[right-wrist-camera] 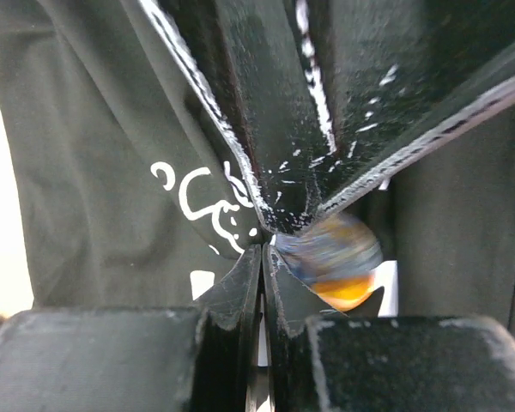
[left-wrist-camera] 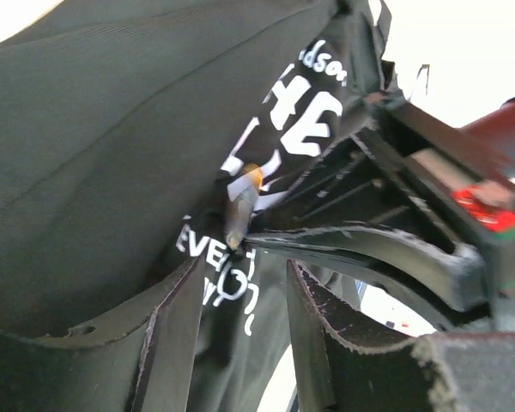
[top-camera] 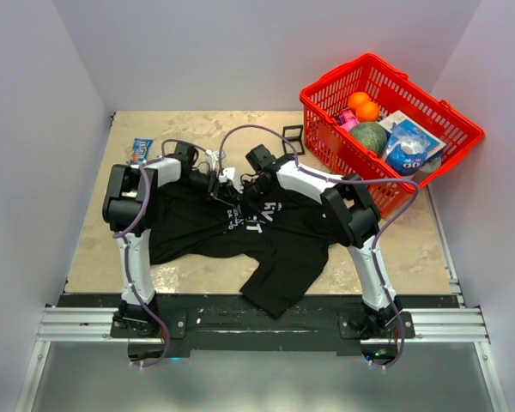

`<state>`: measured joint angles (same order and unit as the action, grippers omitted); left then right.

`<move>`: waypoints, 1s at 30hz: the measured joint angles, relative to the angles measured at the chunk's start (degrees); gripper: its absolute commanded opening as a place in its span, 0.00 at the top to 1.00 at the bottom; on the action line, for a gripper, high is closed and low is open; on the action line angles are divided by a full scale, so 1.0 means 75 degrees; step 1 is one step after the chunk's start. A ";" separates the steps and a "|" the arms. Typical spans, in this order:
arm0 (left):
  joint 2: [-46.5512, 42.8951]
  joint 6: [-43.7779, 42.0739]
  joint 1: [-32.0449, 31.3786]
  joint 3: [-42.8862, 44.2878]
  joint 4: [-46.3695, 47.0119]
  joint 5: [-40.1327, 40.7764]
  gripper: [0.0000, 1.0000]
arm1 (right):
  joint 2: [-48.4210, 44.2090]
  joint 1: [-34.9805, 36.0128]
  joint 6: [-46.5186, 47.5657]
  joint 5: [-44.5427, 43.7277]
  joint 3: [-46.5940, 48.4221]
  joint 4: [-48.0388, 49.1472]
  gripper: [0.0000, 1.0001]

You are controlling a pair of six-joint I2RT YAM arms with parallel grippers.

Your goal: Remove the brooch from the garment

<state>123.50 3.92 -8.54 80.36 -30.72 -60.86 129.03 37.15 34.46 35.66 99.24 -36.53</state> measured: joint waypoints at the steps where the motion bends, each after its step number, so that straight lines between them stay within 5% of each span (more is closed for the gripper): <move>1: 0.0064 0.0026 -0.0003 0.0000 0.0023 -0.0003 0.52 | 0.0000 0.0003 -0.0003 -0.0023 -0.0015 0.0038 0.93; 16: 0.0734 0.0501 -0.0224 0.0498 0.0385 -0.0431 0.53 | -0.0009 -0.0003 -0.0149 -0.0061 -0.0085 0.0195 0.93; 30: 0.1174 0.0650 -0.0423 0.0772 0.0545 -0.0638 1.00 | -0.0169 -0.0006 -0.0157 -0.0283 -0.0251 0.0242 0.93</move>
<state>132.31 8.80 -11.70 86.15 -26.63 -65.65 127.76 37.10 33.28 33.54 97.36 -34.72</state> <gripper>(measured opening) 0.074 0.070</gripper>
